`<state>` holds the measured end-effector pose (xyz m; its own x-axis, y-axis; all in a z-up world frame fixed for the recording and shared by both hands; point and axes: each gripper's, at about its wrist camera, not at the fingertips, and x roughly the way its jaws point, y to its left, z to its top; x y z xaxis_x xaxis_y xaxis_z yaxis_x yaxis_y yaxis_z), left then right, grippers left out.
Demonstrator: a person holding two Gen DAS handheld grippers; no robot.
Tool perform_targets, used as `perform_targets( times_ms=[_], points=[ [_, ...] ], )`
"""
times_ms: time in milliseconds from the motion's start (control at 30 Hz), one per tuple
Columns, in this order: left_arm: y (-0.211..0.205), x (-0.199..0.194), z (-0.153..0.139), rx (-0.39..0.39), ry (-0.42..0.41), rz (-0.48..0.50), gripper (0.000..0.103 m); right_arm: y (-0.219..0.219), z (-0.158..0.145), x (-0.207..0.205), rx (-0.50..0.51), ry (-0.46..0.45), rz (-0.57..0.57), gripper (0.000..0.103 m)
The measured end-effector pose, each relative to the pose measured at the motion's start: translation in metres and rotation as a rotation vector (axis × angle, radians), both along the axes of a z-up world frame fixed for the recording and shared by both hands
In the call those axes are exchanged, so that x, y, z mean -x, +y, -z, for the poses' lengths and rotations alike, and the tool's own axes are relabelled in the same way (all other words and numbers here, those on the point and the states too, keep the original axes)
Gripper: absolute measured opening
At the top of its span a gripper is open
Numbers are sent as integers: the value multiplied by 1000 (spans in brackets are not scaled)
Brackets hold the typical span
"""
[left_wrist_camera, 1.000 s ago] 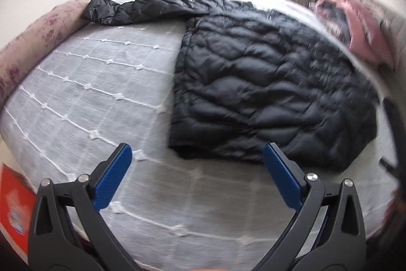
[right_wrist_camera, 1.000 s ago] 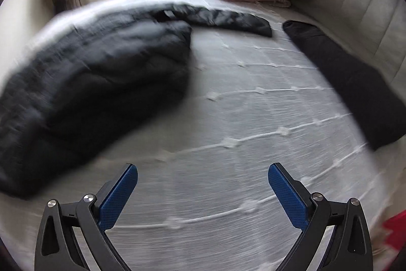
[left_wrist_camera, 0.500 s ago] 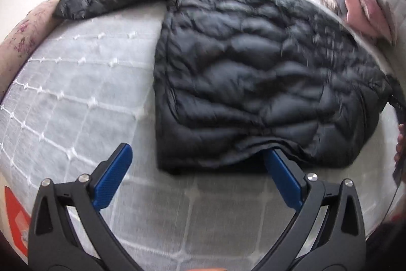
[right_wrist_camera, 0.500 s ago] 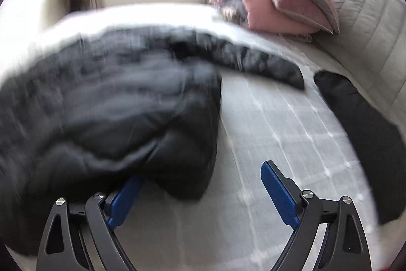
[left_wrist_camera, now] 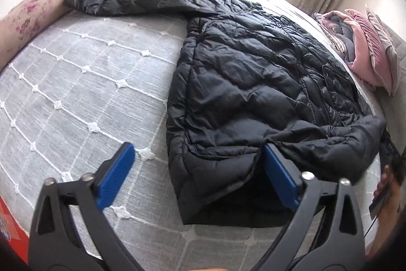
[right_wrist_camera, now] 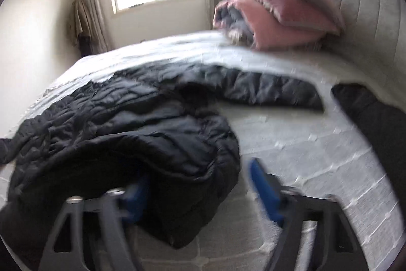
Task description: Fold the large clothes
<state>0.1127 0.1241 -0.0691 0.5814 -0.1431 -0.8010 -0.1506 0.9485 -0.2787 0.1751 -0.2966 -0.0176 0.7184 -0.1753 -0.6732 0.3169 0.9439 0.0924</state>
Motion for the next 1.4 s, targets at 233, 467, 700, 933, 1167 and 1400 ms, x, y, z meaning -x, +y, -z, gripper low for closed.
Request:
perform_targets(
  times_ms=[233,467,700,933,1167,1400],
  points=[
    [-7,5,5,48,23,63,11,7,-35,27,10,-162,-10,17],
    [22,21,-32,-24,-146,-54,1,9,-76,52,67,-289,86,21],
    [26,27,20,158,99,60,42,-34,-5,46,-189,117,62,46],
    [25,54,22,92,132,159,51,-12,24,76,32,352,-126,77],
    [3,55,32,-32,151,218,52,-39,45,55,-243,232,-107,37],
    [3,42,33,-21,103,107,2,-44,20,41,-306,57,-23,4]
  ],
)
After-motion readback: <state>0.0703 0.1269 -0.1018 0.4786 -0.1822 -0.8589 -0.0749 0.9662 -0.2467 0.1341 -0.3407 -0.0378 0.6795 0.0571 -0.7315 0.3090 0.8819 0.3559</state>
